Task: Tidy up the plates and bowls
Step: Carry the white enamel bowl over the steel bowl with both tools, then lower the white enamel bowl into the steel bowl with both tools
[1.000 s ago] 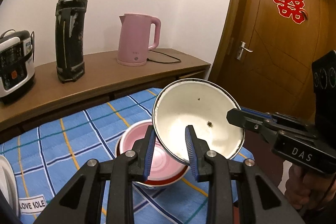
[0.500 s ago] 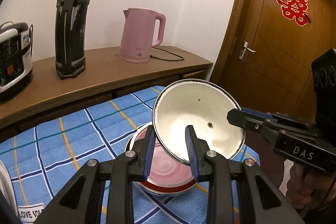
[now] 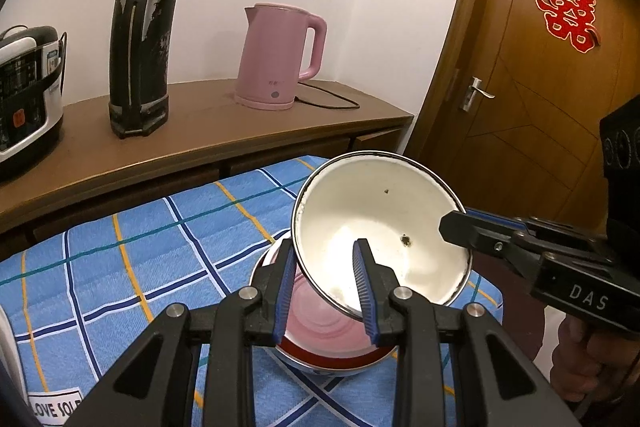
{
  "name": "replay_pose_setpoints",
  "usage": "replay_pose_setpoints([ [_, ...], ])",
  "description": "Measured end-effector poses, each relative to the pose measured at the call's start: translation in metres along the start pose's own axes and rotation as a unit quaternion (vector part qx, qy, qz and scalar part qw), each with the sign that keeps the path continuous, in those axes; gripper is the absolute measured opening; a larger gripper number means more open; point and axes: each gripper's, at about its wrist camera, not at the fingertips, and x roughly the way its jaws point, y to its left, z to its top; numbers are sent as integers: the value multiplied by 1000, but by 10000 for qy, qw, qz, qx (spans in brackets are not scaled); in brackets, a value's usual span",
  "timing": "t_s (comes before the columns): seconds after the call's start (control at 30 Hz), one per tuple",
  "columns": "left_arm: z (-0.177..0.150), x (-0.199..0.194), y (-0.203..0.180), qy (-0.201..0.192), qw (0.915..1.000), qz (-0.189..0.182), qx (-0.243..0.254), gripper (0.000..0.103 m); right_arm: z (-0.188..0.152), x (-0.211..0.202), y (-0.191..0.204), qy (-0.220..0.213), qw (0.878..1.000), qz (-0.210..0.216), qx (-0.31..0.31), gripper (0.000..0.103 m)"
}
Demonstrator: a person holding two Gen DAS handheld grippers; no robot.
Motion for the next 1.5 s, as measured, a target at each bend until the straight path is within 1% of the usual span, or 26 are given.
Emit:
replay_pose_setpoints([
  [0.37,-1,1,4,-1,10000,41,-31,32,-2,8,1,67,10000,21,-5,15],
  [0.63,-2,8,7,149,9998,69,-75,32,-7,20,-2,209,9998,19,70,15],
  [0.87,-3,10,11,199,9997,76,-132,32,-12,31,-5,364,9993,15,104,15],
  [1.5,-5,18,14,410,9990,141,-116,31,-16,42,-7,578,9982,-25,132,15],
])
